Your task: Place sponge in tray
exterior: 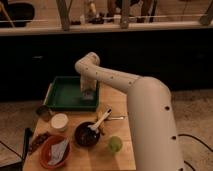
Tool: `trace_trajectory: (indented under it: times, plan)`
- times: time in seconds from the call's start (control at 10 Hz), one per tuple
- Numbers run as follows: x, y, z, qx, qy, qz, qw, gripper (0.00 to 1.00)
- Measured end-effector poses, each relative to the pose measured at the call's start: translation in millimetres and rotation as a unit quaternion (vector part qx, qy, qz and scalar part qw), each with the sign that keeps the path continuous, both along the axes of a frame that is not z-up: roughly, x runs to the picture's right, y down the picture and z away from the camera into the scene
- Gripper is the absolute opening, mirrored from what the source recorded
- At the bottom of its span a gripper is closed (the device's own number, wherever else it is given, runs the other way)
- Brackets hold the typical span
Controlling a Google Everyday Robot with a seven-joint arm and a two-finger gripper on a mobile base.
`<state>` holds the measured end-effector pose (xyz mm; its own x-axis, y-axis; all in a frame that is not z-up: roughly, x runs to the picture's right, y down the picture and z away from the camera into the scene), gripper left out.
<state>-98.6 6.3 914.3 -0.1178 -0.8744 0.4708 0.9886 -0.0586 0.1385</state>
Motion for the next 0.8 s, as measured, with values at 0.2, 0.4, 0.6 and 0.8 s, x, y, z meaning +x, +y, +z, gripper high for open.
trace_trajectory:
  times: [0.2,0.4,0.6,0.8]
  plan:
    - [-11,3,2.3,-0.01,0.0,0.001,0.9999,0.0]
    - [-20,6,4.3,-0.018,0.0,0.0,0.9998,0.0]
    - [-27,9,6.0,-0.025,-0.001,-0.001,0.9997,0.0]
    - [-31,11,8.0,-0.031,-0.002,-0.002,0.9995,0.0]
